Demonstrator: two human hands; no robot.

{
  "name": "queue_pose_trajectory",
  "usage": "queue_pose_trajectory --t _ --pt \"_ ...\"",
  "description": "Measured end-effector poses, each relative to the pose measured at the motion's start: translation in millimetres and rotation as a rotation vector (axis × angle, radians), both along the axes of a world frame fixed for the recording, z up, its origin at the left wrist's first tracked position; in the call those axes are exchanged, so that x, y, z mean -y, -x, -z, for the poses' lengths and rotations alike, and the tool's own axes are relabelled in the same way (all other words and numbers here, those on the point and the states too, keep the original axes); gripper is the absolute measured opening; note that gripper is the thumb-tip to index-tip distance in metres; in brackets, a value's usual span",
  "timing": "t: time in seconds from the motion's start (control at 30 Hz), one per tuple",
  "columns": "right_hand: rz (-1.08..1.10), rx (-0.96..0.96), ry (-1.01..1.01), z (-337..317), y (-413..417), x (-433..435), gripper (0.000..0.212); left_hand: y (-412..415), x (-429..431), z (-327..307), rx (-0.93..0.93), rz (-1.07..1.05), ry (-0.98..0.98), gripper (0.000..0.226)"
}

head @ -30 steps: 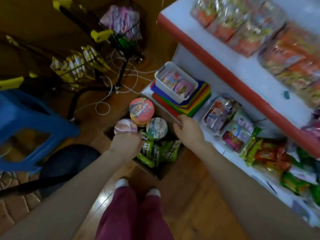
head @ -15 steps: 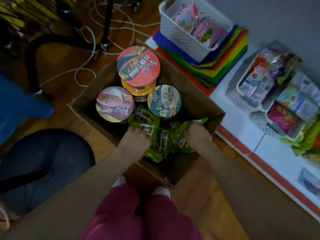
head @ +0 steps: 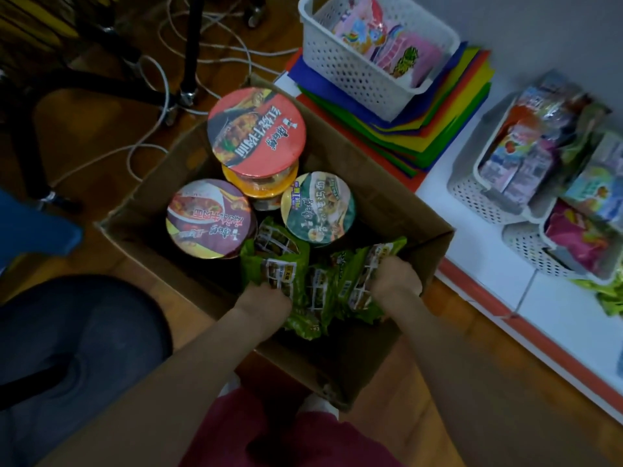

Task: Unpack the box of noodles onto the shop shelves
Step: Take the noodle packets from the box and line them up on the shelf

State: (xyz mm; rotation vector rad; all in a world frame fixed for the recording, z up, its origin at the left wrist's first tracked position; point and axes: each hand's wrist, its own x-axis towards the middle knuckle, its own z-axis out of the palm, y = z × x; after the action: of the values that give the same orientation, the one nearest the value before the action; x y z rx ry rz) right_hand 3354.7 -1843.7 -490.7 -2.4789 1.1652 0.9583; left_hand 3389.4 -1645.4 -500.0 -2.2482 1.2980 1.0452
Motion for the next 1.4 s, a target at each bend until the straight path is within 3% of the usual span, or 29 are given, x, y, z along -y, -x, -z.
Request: queue_pose_trajectory --t 0.07,0.2,0.27,0.37,0.57,0.77,0.97,1.1,1.17,1.3,1.4 --pt "0.01 0.041 -0.028 -5.7 2.4 -2.1 0.021 -0.7 -4.5 -12.0 0.06 -0.009 0.044 0.037" --pt "-0.002 0.138 -0.015 -41.2 11.2 -13.3 0.022 -4.7 -19.0 -51.4 0.125 -0.123 0.119 0.034" --pt "-0.017 0.201 -0.022 -64.1 13.5 -16.7 0.014 -7.9 -27.4 -78.5 0.087 -0.249 0.176 0.031" --pt "0.048 0.302 -0.083 -106.2 10.1 -16.7 0.018 -6.8 -42.1 -126.2 0.016 -0.441 0.311 0.03" --pt "0.06 0.31 -0.168 -163.0 1.5 -12.1 0.023 -3.5 -50.6 -187.1 0.047 -0.487 0.332 0.031" --pt "0.126 0.26 -0.274 -120.7 10.3 -26.6 0.036 -3.4 -50.6 -160.2 0.15 -0.462 0.307 0.036" --pt "0.316 0.294 -0.357 -50.9 -5.1 -40.4 0.067 -12.5 -44.0 -134.5 0.318 -0.366 0.544 0.034" --pt "0.41 0.311 -0.375 -8.8 -22.4 -44.1 0.081 -25.1 -48.5 -123.0 0.382 -0.398 0.575 0.028" --pt "0.458 0.328 -0.367 7.4 -25.7 -44.5 0.072 -30.6 -51.3 -118.1 0.413 -0.436 0.586 0.024" --pt "0.476 0.413 -0.267 19.5 -25.2 -40.6 0.034 -34.2 -50.2 -114.2 0.412 -0.505 0.635 0.024" --pt "0.463 0.442 -0.251 4.1 -17.5 -39.0 0.025 -37.0 -47.9 -122.1 0.376 -0.626 0.578 0.029"
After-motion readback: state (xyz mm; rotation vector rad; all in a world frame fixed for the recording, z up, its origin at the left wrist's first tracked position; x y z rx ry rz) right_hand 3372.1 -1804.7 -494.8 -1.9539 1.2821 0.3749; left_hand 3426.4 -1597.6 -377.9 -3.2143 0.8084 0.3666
